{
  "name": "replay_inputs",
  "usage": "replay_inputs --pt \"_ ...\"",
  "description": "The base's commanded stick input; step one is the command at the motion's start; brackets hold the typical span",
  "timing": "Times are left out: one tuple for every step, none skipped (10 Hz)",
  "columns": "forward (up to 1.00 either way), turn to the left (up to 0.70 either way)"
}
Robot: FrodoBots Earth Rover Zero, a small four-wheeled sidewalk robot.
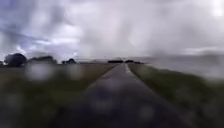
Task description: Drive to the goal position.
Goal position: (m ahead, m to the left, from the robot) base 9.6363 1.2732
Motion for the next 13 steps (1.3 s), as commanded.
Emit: replay_inputs --pt "0.7 0.0" --pt "0.7 0.0" --pt "0.7 0.0" --pt "0.7 0.0" --pt "0.7 0.0" --pt "0.7 0.0" --pt "0.7 0.0" --pt "0.7 0.0" --pt "0.7 0.0" --pt "0.7 0.0" --pt "0.7 0.0" --pt "0.7 0.0" --pt "0.7 -0.23"
